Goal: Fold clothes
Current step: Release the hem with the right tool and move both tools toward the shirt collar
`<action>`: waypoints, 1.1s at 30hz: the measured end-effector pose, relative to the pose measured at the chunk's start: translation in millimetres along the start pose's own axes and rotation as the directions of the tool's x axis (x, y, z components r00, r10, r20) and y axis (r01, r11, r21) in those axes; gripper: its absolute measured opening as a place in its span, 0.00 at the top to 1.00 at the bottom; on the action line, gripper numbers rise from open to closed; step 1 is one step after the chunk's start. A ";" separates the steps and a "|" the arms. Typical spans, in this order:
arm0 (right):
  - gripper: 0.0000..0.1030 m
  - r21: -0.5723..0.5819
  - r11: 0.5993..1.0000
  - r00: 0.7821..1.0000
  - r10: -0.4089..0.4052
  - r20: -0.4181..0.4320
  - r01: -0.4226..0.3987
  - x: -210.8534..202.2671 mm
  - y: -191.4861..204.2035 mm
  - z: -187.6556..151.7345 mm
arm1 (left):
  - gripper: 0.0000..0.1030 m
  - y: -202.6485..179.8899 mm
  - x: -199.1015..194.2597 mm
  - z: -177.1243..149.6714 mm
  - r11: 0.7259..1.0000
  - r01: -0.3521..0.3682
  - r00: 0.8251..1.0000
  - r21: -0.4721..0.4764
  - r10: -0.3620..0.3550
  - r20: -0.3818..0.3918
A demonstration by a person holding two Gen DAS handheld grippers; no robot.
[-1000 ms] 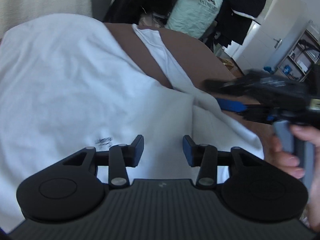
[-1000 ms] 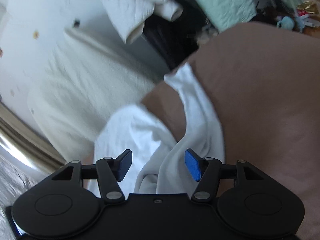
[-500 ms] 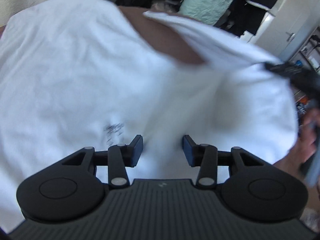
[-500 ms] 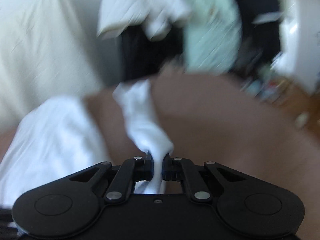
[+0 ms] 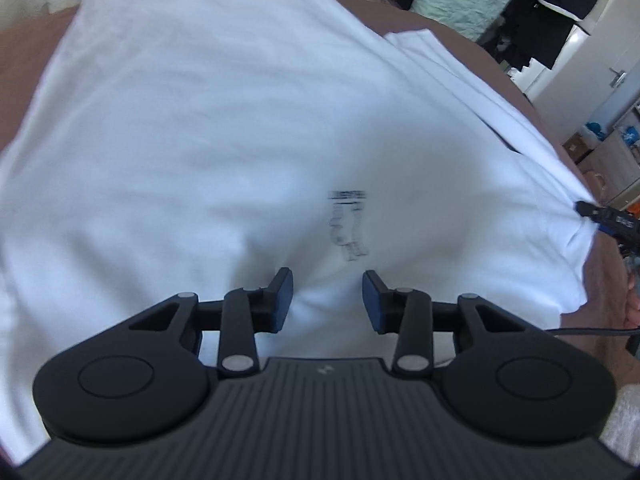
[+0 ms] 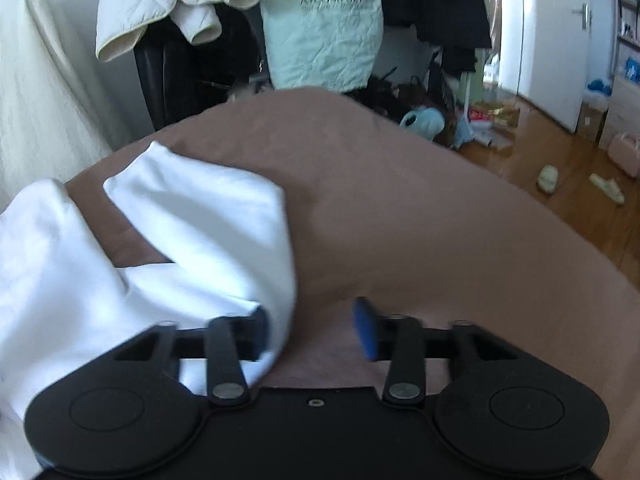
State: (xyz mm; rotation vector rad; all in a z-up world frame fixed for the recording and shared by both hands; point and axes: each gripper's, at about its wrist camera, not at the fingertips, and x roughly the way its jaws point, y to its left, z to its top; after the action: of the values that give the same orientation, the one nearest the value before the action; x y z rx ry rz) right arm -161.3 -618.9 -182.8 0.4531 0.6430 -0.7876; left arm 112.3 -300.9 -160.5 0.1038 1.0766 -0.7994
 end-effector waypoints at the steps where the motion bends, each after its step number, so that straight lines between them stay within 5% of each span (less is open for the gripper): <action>1: 0.47 0.001 1.000 1.000 0.018 0.012 -0.018 -3.7 1.4 0.6 | 0.63 6.0 -3.7 -0.2 1.000 -0.018 1.000 -0.012 0.018 0.007; 7: 0.48 -0.138 0.969 0.970 0.221 0.102 -0.206 -39.7 40.0 13.2 | 0.63 33.5 -22.8 -22.1 0.993 0.020 0.998 -0.114 -0.013 0.064; 12: 0.47 -0.167 0.950 0.957 0.279 0.079 -0.263 -56.7 81.6 19.6 | 0.64 59.0 -44.0 -49.7 0.990 0.010 0.992 -0.138 0.007 0.125; 16: 0.47 -0.183 0.879 0.888 0.457 0.056 -0.441 -87.2 126.1 22.8 | 0.64 75.6 -72.2 -53.6 0.986 -0.053 0.984 -0.159 0.079 0.157; 23: 0.38 -0.280 0.765 0.788 0.614 0.042 -0.580 -142.8 222.1 17.9 | 0.63 103.5 -135.8 -59.7 0.968 -0.131 0.959 -0.212 0.178 0.221; 29: 0.38 -0.273 0.723 0.742 0.668 0.045 -0.634 -164.2 270.9 9.1 | 0.61 122.8 -191.3 -56.0 0.954 -0.209 0.941 -0.214 0.256 0.221; 33: 0.34 -0.314 0.704 0.730 0.682 0.047 -0.637 -174.2 288.0 -0.5 | 0.60 147.3 -217.5 -56.3 0.963 -0.208 0.954 -0.171 0.239 0.184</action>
State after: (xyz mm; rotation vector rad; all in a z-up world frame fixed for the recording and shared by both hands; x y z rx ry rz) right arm -34.0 -350.0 -25.4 0.3203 0.3792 -0.0282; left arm 113.1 -54.0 -54.4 0.0161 0.9087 -0.5101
